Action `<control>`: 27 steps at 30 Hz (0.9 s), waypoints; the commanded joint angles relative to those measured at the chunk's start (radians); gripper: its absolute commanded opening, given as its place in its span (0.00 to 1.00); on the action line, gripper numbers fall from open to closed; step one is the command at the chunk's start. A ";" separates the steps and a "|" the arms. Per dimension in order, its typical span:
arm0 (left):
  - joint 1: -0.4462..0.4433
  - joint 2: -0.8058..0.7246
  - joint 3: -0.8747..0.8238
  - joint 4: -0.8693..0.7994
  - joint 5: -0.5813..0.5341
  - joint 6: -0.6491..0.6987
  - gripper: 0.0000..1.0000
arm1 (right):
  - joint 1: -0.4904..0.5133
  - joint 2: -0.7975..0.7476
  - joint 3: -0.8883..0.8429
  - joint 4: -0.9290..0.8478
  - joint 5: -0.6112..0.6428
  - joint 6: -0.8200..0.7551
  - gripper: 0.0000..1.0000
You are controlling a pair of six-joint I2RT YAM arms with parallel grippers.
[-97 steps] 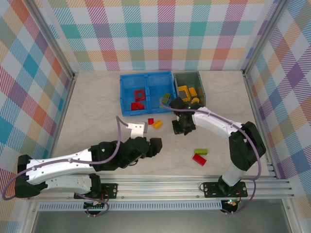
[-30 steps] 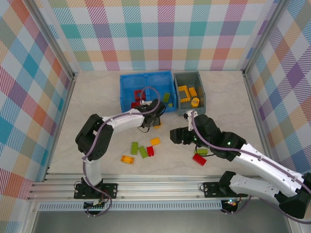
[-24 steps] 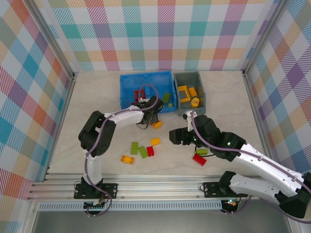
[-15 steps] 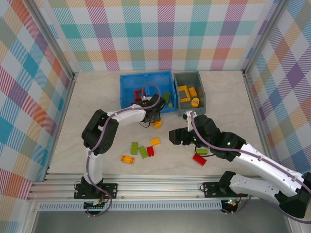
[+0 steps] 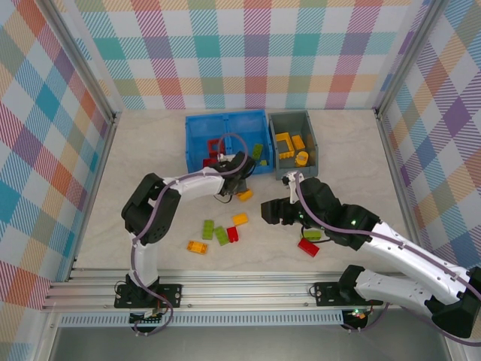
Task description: Sort the legos into containers by color
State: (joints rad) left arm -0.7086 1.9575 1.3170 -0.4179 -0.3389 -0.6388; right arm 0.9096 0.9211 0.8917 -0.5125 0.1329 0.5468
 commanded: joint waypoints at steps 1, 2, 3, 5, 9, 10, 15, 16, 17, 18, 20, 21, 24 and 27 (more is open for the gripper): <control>-0.022 -0.062 -0.071 -0.088 -0.039 -0.042 0.50 | 0.005 -0.014 -0.016 0.032 -0.009 0.022 0.73; -0.023 -0.084 -0.084 -0.088 -0.048 -0.048 0.50 | 0.005 -0.012 -0.016 0.032 -0.009 0.022 0.74; -0.024 -0.100 -0.092 -0.087 -0.051 -0.049 0.49 | 0.005 -0.012 -0.017 0.032 -0.010 0.023 0.74; -0.028 -0.128 -0.093 -0.085 -0.038 -0.050 0.50 | 0.005 -0.006 -0.016 0.034 -0.012 0.021 0.74; -0.040 -0.159 -0.084 -0.078 -0.010 -0.050 0.57 | 0.005 0.005 -0.013 0.038 -0.014 0.018 0.74; -0.040 -0.164 -0.082 -0.080 -0.004 -0.053 0.58 | 0.005 0.007 -0.014 0.041 -0.016 0.019 0.73; -0.039 -0.146 -0.062 -0.096 0.014 -0.031 0.62 | 0.005 0.012 -0.022 0.054 -0.027 0.028 0.74; -0.036 -0.133 -0.057 -0.096 0.027 -0.020 0.62 | 0.005 0.012 -0.021 0.052 -0.027 0.028 0.74; -0.029 -0.118 -0.055 -0.091 0.051 -0.009 0.62 | 0.005 0.012 -0.019 0.050 -0.029 0.028 0.74; -0.022 -0.104 -0.055 -0.088 0.069 0.000 0.62 | 0.005 0.011 -0.018 0.049 -0.030 0.027 0.74; -0.006 -0.077 -0.045 -0.090 0.090 0.010 0.62 | 0.005 0.006 -0.017 0.045 -0.029 0.027 0.74; 0.000 -0.067 -0.042 -0.090 0.098 0.014 0.63 | 0.005 0.004 -0.017 0.043 -0.028 0.027 0.74; 0.019 -0.042 -0.030 -0.076 0.132 0.029 0.64 | 0.006 -0.004 -0.019 0.037 -0.027 0.027 0.74; 0.018 -0.011 -0.008 -0.094 0.148 0.041 0.62 | 0.005 -0.007 -0.020 0.033 -0.025 0.027 0.74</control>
State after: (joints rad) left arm -0.6971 1.9118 1.2812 -0.4789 -0.2249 -0.6300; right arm 0.9096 0.9302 0.8787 -0.4942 0.1181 0.5652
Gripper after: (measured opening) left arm 0.622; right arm 0.736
